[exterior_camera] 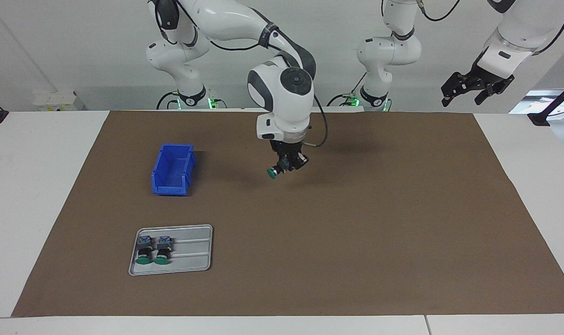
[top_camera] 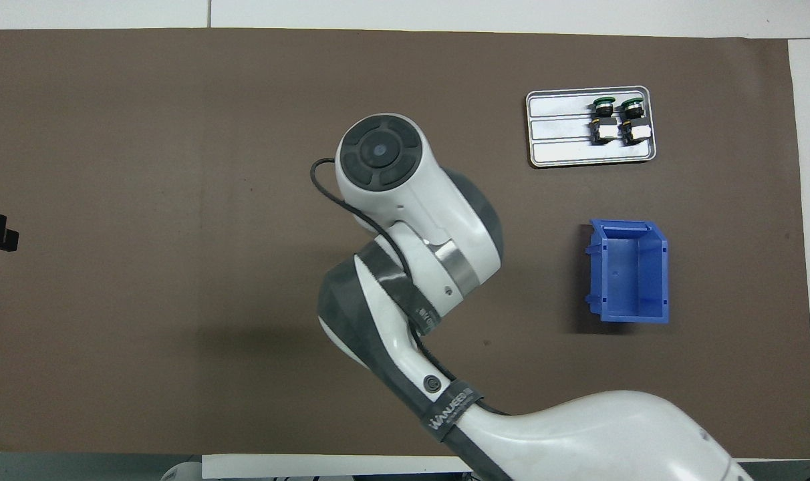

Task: Place and press button with both arms
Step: 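Carry the button to the table center and set it down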

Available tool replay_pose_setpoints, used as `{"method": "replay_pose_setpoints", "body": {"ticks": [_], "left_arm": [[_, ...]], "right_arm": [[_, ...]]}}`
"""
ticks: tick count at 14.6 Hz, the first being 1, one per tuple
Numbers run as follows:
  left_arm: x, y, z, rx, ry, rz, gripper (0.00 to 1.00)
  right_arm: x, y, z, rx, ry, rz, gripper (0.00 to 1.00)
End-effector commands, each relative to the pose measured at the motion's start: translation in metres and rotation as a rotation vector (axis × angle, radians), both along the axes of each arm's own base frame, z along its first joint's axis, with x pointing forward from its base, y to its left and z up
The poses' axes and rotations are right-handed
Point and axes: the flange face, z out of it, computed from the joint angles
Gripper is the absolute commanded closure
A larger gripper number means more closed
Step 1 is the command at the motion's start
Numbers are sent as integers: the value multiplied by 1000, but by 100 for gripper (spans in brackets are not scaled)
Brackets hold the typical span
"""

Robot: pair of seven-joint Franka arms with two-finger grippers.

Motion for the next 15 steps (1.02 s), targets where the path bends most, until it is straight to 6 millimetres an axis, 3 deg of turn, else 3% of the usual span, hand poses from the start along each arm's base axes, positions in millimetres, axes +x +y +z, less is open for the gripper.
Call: {"method": "replay_pose_setpoints", "body": {"ticks": [1, 3, 6, 12, 15], "left_arm": [[-6, -1, 0, 10, -17, 5, 0], [-6, 0, 0, 10, -16, 5, 0], [-6, 1, 0, 10, -16, 13, 0], [-7, 2, -3, 12, -11, 30, 0], [-9, 2, -4, 12, -8, 29, 0]], "right_arm": [[3, 24, -46, 15, -8, -266, 100], [0, 50, -61, 89, -53, -392, 100], [-18, 71, -86, 77, -52, -362, 98], [-22, 74, -111, 51, -50, -347, 93], [-23, 73, -116, 62, -56, -347, 73]]}}
